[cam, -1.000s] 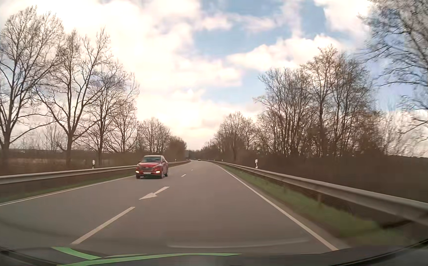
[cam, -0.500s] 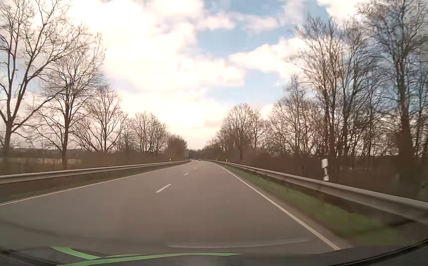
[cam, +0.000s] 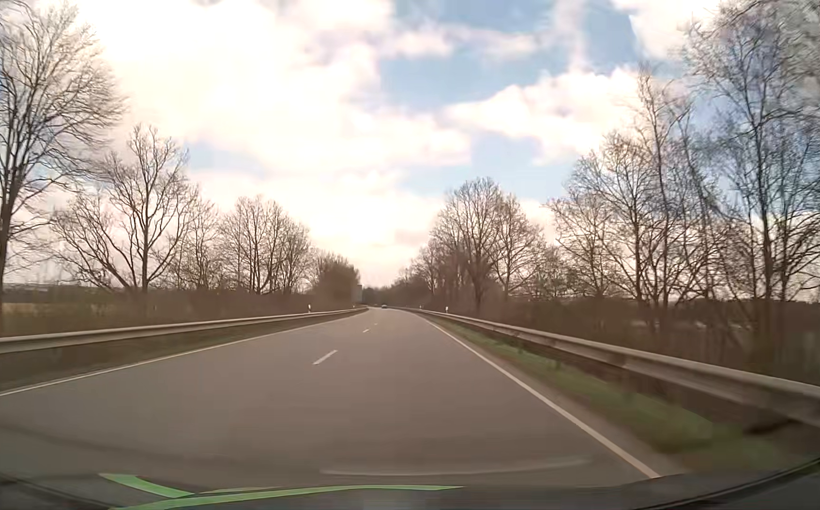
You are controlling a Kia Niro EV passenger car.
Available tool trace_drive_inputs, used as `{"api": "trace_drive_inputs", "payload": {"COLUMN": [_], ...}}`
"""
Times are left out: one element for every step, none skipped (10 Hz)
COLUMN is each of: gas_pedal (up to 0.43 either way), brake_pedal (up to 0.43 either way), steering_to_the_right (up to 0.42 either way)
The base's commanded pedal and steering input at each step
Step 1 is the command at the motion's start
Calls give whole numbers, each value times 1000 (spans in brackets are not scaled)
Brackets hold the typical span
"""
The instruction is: Follow the waypoints while adhering to traffic rules and regulations
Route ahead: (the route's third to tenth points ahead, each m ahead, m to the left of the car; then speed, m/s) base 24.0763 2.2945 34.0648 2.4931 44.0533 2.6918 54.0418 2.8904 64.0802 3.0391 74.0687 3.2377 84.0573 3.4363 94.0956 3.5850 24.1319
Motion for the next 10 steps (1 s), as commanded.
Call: {"api": "trace_drive_inputs", "payload": {"gas_pedal": [248,248,248,248,248,248,248,248,248,248], "brake_pedal": [0,0,0,0,0,0,0,0,0,0], "steering_to_the_right": [-1,-1,-1,-1,0,0,-1,-1,0,-1]}}
